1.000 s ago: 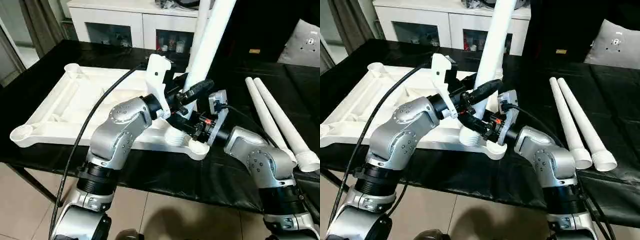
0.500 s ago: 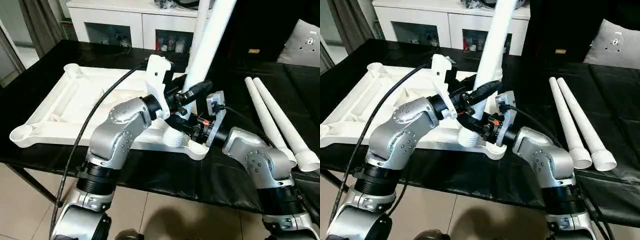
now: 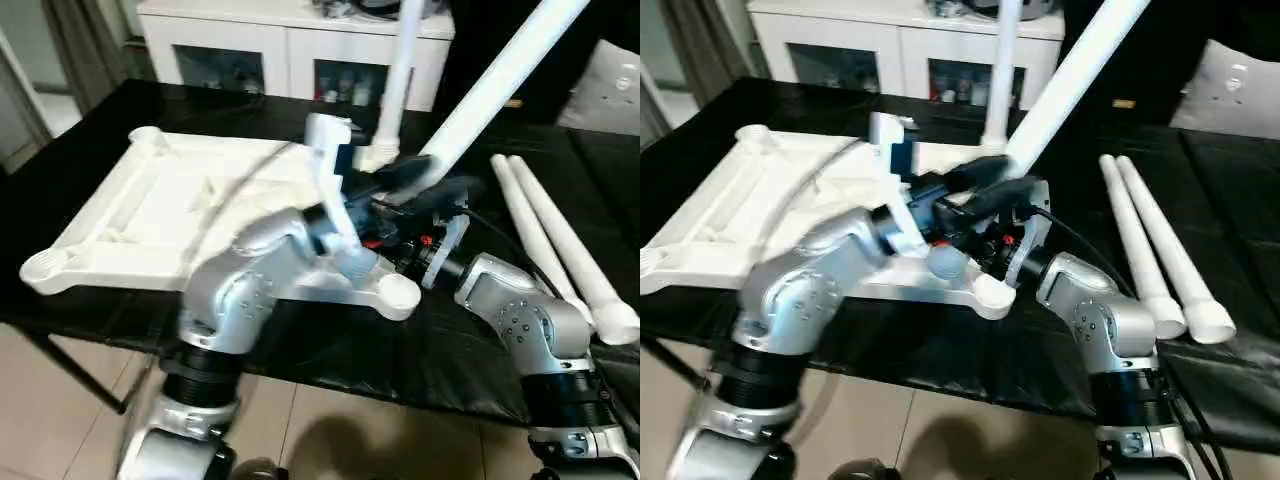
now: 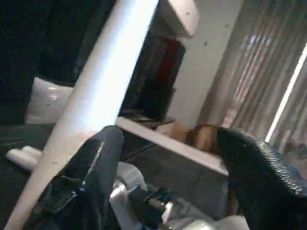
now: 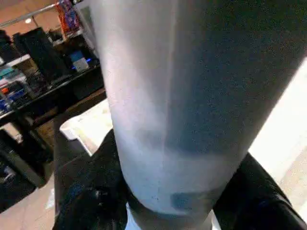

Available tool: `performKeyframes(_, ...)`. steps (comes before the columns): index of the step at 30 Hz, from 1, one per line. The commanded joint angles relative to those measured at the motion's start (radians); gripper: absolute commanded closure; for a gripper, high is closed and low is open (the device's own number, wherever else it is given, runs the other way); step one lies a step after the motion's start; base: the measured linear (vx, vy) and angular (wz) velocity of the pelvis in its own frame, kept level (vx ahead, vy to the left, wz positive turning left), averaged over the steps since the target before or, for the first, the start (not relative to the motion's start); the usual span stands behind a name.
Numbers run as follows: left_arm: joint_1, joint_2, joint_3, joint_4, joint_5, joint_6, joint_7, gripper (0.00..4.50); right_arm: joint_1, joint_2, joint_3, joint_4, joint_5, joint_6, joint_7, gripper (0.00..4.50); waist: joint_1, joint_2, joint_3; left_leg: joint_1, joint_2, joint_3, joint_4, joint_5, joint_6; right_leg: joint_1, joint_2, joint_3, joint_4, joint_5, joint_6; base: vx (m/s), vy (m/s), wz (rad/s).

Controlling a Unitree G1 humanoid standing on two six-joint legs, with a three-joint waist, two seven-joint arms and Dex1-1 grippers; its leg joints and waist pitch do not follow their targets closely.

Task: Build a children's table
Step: Pick table leg, then insert table leg to table base

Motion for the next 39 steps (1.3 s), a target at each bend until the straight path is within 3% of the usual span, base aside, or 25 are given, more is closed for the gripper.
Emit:
performKeyframes(1, -0.008, 0.0, 0.043, 0.008, -0.017, 0.003, 0.018, 1.05, 0.004, -0.002, -0.025, -0.007, -0.005, -0.022, -0.014, 2.61, -0.001, -0.018, -0.076, 0.004, 0.107, -0.045, -0.064, -0.059, 0.055, 0.06, -0.127, 0.08, -0.079, -0.267, -0.107, 0.0, 0.0, 0.0)
performKeyframes(5, -0.007, 0.061, 0.075, 0.049, 0.047, -0.036, 0.032, 1.05, 0.019, -0.037, -0.048, 0.01, -0.062, -0.049, -0.078, 2.61, -0.004, -0.017, -0.077, 0.011, 0.106, -0.046, -0.066, -0.049, 0.051, 0.055, -0.119, 0.08, -0.078, -0.271, -0.078, 0.0, 0.0, 0.0)
performKeyframes(6, 0.001, 0.102, 0.053, 0.064, 0.099, -0.063, 0.022, 1.05, 0.025, -0.049, -0.049, 0.012, -0.092, -0.079, -0.097, 2.61, -0.002, -0.007, -0.077, 0.011, 0.105, -0.048, -0.066, -0.051, 0.051, 0.054, -0.12, 0.08, -0.08, -0.272, -0.071, 0.0, 0.0, 0.0)
performKeyframes(7, 0.013, 0.15, 0.02, 0.079, 0.153, -0.09, 0.006, 1.05, 0.032, -0.052, -0.058, 0.013, -0.116, -0.112, -0.122, 2.61, -0.004, -0.005, -0.078, 0.013, 0.108, -0.05, -0.067, -0.056, 0.044, 0.051, -0.118, 0.08, -0.08, -0.263, -0.059, 0.0, 0.0, 0.0)
performKeyframes(10, 0.042, 0.285, -0.117, 0.154, 0.331, -0.187, -0.048, 1.05, 0.056, -0.089, -0.058, -0.016, -0.156, -0.092, -0.163, 2.61, -0.004, -0.004, -0.08, 0.016, 0.108, -0.053, -0.068, -0.043, 0.051, 0.051, -0.117, 0.082, -0.073, -0.224, -0.054, 0.0, 0.0, 0.0)
performKeyframes(12, 0.05, 0.314, -0.15, 0.188, 0.374, -0.221, -0.064, 1.05, 0.067, -0.1, -0.053, -0.025, -0.164, -0.087, -0.164, 2.61, -0.006, -0.003, -0.08, 0.015, 0.106, -0.051, -0.067, -0.041, 0.052, 0.051, -0.118, 0.083, -0.073, -0.207, -0.056, 0.0, 0.0, 0.0)
performKeyframes(16, 0.06, 0.357, -0.201, 0.278, 0.433, -0.29, -0.114, 1.05, 0.101, -0.111, -0.049, -0.038, -0.177, -0.096, -0.166, 2.61, -0.004, -0.004, -0.08, 0.015, 0.111, -0.05, -0.069, -0.067, 0.041, 0.054, -0.126, 0.083, -0.072, -0.198, -0.098, 0.0, 0.0, 0.0)
performKeyframes(17, 0.063, 0.371, -0.219, 0.303, 0.45, -0.317, -0.139, 1.23, 0.111, -0.11, -0.049, -0.04, -0.189, -0.107, -0.178, 2.61, -0.003, 0.0, -0.081, 0.016, 0.113, -0.05, -0.07, -0.078, 0.035, 0.054, -0.128, 0.084, -0.069, -0.198, -0.108, 0.0, 0.0, 0.0)
performKeyframes(20, 0.069, 0.408, -0.274, 0.372, 0.487, -0.399, -0.241, 1.42, 0.135, -0.108, -0.038, -0.039, -0.238, -0.161, -0.22, 2.61, -0.004, 0.003, -0.079, 0.016, 0.11, -0.05, -0.072, -0.102, 0.023, 0.053, -0.13, 0.084, -0.074, -0.224, -0.105, 0.0, 0.0, 0.0)
performKeyframes(23, 0.063, 0.417, -0.297, 0.422, 0.509, -0.441, -0.29, 1.68, 0.144, -0.11, -0.034, -0.039, -0.243, -0.175, -0.212, 2.61, -0.005, 0.002, -0.078, 0.019, 0.112, -0.051, -0.075, -0.13, 0.01, 0.053, -0.133, 0.085, -0.078, -0.253, -0.103, 0.0, 0.0, 0.0)
performKeyframes(27, 0.027, 0.417, -0.324, 0.532, 0.545, -0.504, -0.338, 1.89, 0.154, -0.114, -0.035, -0.05, -0.199, -0.152, -0.153, 2.61, -0.005, 0.002, -0.078, 0.017, 0.113, -0.051, -0.074, -0.13, 0.023, 0.055, -0.135, 0.086, -0.077, -0.235, -0.109, 0.0, 0.0, 0.0)
performKeyframes(28, 0.027, 0.417, -0.324, 0.532, 0.545, -0.504, -0.338, 2.14, 0.154, -0.114, -0.035, -0.05, -0.199, -0.152, -0.153, 2.61, -0.003, 0.003, -0.079, 0.018, 0.117, -0.052, -0.074, -0.128, 0.021, 0.056, -0.136, 0.086, -0.073, -0.225, -0.117, 0.0, 0.0, 0.0)
performKeyframes(31, 0.002, 0.405, -0.321, 0.589, 0.557, -0.541, -0.34, 2.32, 0.158, -0.112, -0.031, -0.056, -0.194, -0.159, -0.138, 2.61, -0.003, 0.001, -0.079, 0.017, 0.115, -0.05, -0.073, -0.119, 0.023, 0.055, -0.137, 0.086, -0.071, -0.198, -0.135, 0.0, 0.0, 0.0)
performKeyframes(33, -0.034, 0.386, -0.314, 0.666, 0.573, -0.58, -0.339, 2.52, 0.16, -0.111, -0.028, -0.058, -0.195, -0.167, -0.131, 2.61, -0.002, 0.0, -0.079, 0.015, 0.11, -0.048, -0.07, -0.112, 0.031, 0.056, -0.135, 0.085, -0.075, -0.207, -0.127, 0.0, 0.0, 0.0)
performKeyframes(39, -0.094, 0.373, -0.315, 0.794, 0.593, -0.625, -0.379, 2.91, 0.168, -0.114, -0.023, -0.06, -0.195, -0.168, -0.113, 2.61, -0.002, -0.001, -0.082, 0.015, 0.116, -0.052, -0.071, -0.102, 0.036, 0.057, -0.14, 0.085, -0.071, -0.193, -0.131, 0.0, 0.0, 0.0)
